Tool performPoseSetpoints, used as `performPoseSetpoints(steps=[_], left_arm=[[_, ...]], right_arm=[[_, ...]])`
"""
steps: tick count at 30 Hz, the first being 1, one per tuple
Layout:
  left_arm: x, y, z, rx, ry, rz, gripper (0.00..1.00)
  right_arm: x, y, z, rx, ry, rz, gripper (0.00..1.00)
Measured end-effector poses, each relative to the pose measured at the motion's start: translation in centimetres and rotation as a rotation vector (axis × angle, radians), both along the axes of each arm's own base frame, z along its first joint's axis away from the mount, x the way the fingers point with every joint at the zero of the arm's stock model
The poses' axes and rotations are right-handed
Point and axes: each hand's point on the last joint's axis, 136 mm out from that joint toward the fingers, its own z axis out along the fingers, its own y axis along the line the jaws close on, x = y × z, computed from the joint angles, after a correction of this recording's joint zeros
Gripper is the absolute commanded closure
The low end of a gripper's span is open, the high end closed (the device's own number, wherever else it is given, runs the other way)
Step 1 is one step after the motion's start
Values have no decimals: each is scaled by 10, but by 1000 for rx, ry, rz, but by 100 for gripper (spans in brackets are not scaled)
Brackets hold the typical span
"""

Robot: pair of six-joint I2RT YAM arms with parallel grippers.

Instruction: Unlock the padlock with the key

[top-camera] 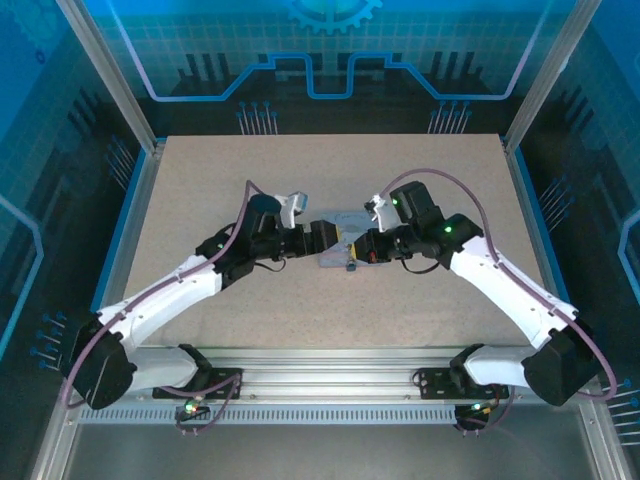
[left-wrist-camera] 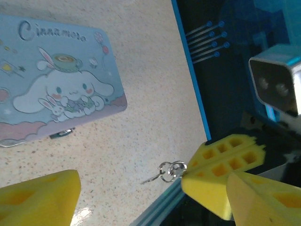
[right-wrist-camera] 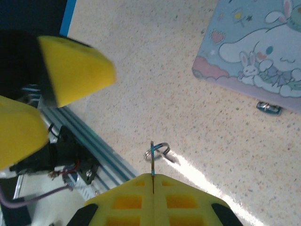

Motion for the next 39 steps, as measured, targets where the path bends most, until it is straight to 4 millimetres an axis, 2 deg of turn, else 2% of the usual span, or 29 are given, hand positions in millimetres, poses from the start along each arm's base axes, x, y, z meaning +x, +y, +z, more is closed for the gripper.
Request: performPoseSetpoints(steps=[4,6,16,20,26,34,39], left_arm=[[-8,-10,-1,-97,-27,-62,7],[-11,-15,4,-154,-49,-89,7],[-26,-30,64,-407,-213,-226,10],[-28,-34,72,-455,-229,-263,11],[-30,-37,74,-485,-217,-289,18],[-34,-39,79,-511,-209,-315,38],[-35,-40,77,-514,-201,-324,44]], right_arm=[[-8,3,17,32,13,43,100],[-11,6,26,63,16,64,100],[-21,19,51,196,63,125,100],[-21,22,59,243,73,133,100],[-18,22,71,300,72,135,100],[-2,11,84,352,53,84,100],[1,5,90,368,39,63,100]])
